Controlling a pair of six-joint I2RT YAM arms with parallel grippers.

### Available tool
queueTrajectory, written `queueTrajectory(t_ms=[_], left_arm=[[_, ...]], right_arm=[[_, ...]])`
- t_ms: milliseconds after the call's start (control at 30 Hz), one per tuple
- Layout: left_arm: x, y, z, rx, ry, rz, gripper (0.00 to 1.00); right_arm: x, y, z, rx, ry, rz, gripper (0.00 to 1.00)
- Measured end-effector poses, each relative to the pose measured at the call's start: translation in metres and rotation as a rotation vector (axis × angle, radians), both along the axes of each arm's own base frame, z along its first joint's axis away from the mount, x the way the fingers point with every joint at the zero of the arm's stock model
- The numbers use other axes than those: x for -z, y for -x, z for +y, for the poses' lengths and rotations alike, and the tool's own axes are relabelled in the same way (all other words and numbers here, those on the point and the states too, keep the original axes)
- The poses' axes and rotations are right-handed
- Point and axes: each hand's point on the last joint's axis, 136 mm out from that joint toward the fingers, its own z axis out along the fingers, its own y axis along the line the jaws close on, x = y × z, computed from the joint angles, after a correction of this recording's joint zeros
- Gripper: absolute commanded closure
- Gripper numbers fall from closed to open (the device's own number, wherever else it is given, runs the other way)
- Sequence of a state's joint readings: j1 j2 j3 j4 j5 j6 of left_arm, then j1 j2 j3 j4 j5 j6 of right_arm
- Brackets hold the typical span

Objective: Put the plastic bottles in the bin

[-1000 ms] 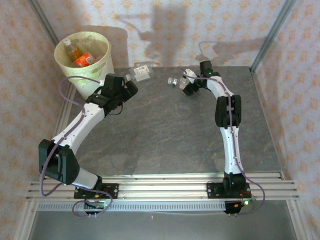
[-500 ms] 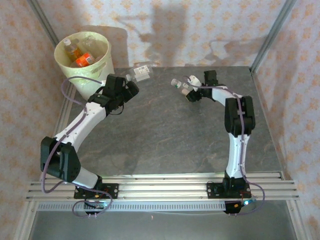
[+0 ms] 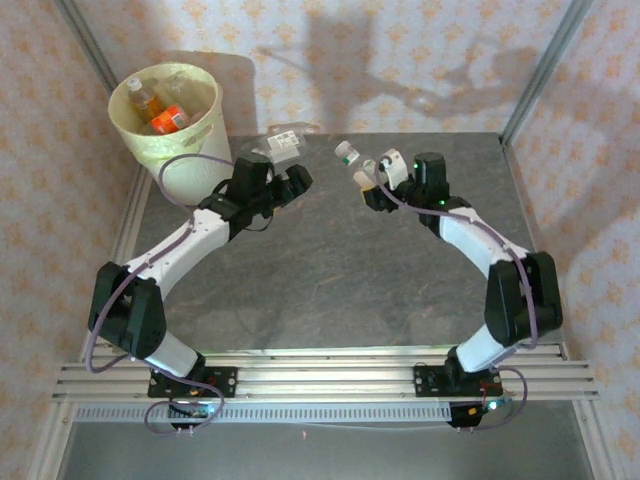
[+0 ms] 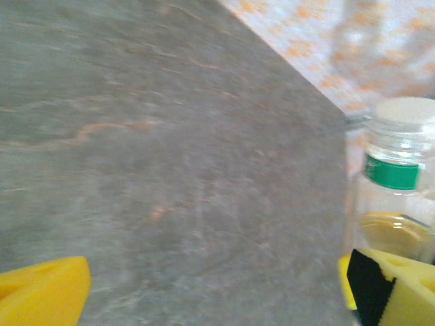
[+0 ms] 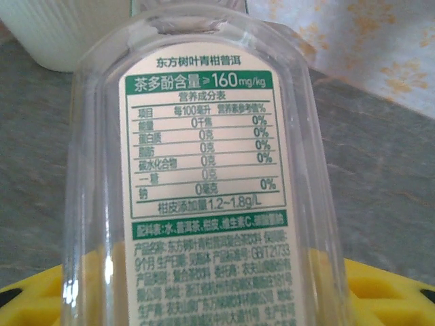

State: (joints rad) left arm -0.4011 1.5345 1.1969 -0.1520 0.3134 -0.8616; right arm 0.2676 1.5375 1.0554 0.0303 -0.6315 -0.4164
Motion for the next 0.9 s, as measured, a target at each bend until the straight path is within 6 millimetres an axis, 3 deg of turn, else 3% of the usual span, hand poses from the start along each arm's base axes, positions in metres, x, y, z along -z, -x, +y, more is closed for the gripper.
queueTrajectory(t_ms=[200,367,700,900], left_arm=[[-0.026,0.006,-0.044,0.114,0.048,-0.089,0.0],[-0.027,0.003,-0.074,0.181,0.073,-0.102,0.0],[-0.011,-0.006,-0.116,0.271,0.16,-0.084,0.01],[-0.014,0.001,-0.134,0.317,0.168,-0.087,0.09]], right_arm=[[0.001,0.038,0.023,0.036,-0.128,0.106,0.59],[0.0,0.06,0.032,0.063,-0.234,0.163,0.59],[-0.009,0.067,0.045,0.039,-0.299,0.178,0.59],[-0.016,0.061,0.045,0.066,-0.337,0.168,0.58]])
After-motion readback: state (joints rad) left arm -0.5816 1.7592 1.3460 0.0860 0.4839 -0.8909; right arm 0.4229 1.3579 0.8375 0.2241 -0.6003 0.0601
